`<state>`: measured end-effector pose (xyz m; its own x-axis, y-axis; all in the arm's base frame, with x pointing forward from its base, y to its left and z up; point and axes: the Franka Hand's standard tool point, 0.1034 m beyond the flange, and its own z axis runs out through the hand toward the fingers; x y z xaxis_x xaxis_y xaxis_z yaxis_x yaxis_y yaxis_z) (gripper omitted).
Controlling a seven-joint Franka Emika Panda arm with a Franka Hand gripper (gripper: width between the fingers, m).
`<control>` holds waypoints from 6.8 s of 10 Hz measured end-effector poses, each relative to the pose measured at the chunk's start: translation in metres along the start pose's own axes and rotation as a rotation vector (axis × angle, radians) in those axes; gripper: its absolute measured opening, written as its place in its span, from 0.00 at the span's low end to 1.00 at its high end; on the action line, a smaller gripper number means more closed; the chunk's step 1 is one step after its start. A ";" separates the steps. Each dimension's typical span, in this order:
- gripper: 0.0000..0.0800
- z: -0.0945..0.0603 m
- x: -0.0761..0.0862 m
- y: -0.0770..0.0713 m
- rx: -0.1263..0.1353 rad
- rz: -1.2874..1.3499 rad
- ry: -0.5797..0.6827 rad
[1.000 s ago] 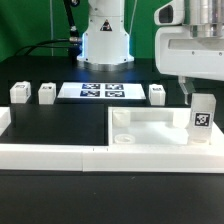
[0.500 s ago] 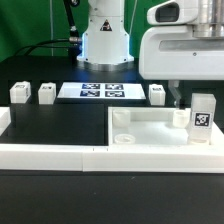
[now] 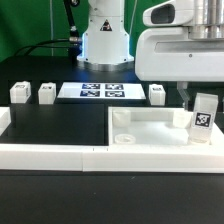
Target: Assemble square table
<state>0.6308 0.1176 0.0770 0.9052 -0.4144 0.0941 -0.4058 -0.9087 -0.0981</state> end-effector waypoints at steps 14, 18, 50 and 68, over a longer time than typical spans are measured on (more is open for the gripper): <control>0.72 0.007 -0.003 0.012 0.066 0.638 0.031; 0.81 0.008 -0.005 0.014 0.058 0.378 0.036; 0.81 0.007 -0.004 0.005 0.091 0.528 0.022; 0.36 0.003 -0.010 0.004 -0.028 0.422 -0.164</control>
Offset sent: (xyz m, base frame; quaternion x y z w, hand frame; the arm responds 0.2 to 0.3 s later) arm -0.0049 0.0011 -0.0010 -0.0681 0.0626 0.3078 0.9470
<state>0.6208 0.1183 0.0723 0.6669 -0.7374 -0.1069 -0.7448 -0.6639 -0.0672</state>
